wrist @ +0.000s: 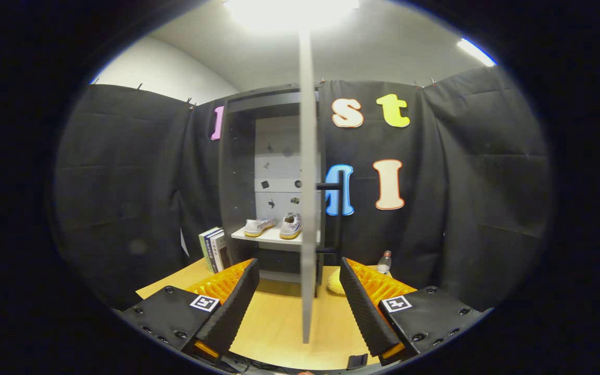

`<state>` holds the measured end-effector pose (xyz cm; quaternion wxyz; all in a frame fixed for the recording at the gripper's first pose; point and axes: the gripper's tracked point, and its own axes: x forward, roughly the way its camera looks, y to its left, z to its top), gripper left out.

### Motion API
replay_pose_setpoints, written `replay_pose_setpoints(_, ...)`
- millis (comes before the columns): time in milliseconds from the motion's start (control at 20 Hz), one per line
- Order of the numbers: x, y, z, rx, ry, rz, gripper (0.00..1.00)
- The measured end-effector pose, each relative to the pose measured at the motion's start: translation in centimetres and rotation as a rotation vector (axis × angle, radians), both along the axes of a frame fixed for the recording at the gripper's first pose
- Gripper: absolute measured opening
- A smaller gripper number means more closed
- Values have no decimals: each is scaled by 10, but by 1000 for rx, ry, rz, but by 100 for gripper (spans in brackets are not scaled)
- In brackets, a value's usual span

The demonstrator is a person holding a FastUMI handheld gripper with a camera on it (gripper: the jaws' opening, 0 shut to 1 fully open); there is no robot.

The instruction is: Open the shoe cabinet door, grab the shoes and put them into the shoe cabinet, then close the shoe cabinet door.

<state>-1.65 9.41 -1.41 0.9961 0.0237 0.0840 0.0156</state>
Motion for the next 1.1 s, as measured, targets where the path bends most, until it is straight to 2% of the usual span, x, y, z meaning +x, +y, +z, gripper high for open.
replay_pose_setpoints(150, 11, -56, 4, -9, -40, -54, 97)
replay_pose_setpoints(350, 50, -91, 10, 17, -75, -83, 98)
replay_pose_setpoints(650, 105, -92, 15, -7, -84, -84, 98)
replay_pose_setpoints(750, 112, -84, 17, 1, -92, -79, 98)
replay_pose_setpoints(950, 109, -78, 24, -43, -116, -119, 96)
replay_pose_setpoints(1100, 110, -54, 22, -37, -100, -120, 94)
